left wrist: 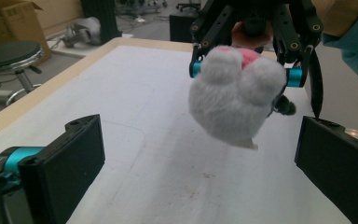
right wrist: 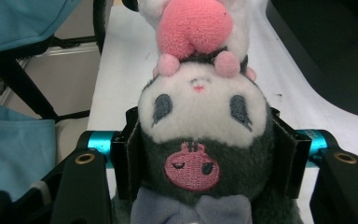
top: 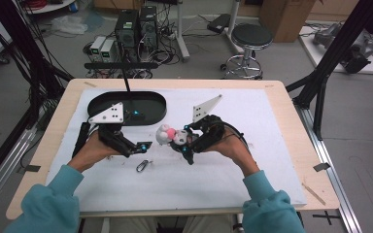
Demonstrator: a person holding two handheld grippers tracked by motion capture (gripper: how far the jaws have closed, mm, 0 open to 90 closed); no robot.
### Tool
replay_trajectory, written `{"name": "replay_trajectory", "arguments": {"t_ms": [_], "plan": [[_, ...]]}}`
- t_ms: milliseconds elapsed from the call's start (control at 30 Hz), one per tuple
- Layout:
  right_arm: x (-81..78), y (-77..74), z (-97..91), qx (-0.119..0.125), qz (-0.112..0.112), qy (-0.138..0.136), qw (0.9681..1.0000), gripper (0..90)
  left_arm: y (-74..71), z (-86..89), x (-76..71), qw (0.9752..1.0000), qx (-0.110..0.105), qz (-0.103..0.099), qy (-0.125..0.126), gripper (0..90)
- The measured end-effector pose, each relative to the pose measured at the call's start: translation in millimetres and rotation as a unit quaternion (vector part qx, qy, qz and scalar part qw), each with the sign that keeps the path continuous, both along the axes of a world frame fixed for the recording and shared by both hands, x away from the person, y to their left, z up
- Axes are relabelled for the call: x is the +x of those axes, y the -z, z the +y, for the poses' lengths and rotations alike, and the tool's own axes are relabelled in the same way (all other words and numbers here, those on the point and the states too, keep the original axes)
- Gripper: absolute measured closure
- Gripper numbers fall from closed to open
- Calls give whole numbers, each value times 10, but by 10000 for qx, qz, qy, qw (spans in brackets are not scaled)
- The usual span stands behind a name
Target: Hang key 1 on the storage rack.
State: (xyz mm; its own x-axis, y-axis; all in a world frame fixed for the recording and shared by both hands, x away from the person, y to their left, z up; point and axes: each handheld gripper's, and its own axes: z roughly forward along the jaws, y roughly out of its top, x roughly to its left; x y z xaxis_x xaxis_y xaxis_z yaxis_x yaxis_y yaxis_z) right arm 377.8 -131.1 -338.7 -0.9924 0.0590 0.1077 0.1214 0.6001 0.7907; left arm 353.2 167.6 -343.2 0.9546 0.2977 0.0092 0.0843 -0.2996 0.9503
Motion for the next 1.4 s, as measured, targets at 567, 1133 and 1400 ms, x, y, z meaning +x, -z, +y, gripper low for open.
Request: {"name": "replay_trajectory", "arguments": {"t_ms": [567,1133,1400], "plan": [[-18,-12,14,45,-34,-73,10000,396,8,-311,96,9979,365,234,485,27],[-15,5,24,-39,-80,-169,9998,396,-17,-401,108,9926,657,265,990,427],[-14,10,23,-67,-72,-163,9998,394,-30,-406,81,9926,746,197,936,517]]}}
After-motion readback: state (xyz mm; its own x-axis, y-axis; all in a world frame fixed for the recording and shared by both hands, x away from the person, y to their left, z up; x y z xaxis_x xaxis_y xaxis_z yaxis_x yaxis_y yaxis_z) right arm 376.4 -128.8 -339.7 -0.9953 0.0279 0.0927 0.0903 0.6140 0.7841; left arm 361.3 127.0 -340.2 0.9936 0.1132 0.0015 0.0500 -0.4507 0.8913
